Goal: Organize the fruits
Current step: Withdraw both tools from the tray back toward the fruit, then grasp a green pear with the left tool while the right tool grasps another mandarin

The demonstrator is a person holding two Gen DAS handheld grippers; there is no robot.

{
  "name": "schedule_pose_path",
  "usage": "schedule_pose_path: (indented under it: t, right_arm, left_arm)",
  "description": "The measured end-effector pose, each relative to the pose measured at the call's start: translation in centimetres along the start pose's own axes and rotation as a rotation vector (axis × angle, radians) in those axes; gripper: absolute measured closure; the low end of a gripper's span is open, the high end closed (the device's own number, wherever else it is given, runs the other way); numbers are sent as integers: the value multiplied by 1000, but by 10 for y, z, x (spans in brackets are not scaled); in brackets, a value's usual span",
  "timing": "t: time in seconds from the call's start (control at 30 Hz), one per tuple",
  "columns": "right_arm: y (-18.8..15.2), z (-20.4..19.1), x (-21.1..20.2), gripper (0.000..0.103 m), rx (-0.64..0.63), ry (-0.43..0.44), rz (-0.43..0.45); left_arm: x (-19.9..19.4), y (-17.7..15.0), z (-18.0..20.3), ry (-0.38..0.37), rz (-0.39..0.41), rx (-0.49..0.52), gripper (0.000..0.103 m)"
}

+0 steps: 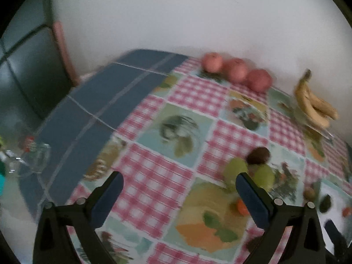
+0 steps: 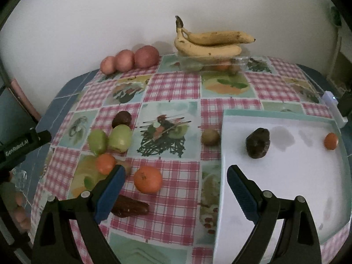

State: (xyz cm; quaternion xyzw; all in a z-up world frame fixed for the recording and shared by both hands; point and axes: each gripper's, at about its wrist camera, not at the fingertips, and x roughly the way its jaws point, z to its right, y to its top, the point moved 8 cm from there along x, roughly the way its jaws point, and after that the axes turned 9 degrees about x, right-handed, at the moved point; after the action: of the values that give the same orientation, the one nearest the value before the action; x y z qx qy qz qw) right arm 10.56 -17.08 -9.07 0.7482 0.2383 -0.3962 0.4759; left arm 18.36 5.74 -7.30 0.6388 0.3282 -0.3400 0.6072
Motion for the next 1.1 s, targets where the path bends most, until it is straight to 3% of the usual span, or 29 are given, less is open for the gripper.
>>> schedule_pose_path:
  t: [0.17,0.3,0.43,0.8,0.93,1.1]
  right_arm:
    - [-5,-9,9,10,-40,-6,-26]
    - [-16,-11,25,10,-73,-27,-72]
    - [-24,-14,37,10,-102,-37,-104]
    - [-34,-13,64,15,-122,-78,-144]
    - [-35,-16,70,15,-150,-108,-135]
    - [-34,-25,70,27,-173,-87,-113]
  left_arm:
    - [11,-5,5,-42,-4,6,0]
    - [35,-19,-1,-127,-80,-105,0]
    - [46,-25,-8,-131,-93,-174,0]
    - [53,-23,-7,-78,-77,-118,0]
    - [55,-23,-1,-105,-84,-113,0]
    - [59,-24,11,-126,-94,-71,0]
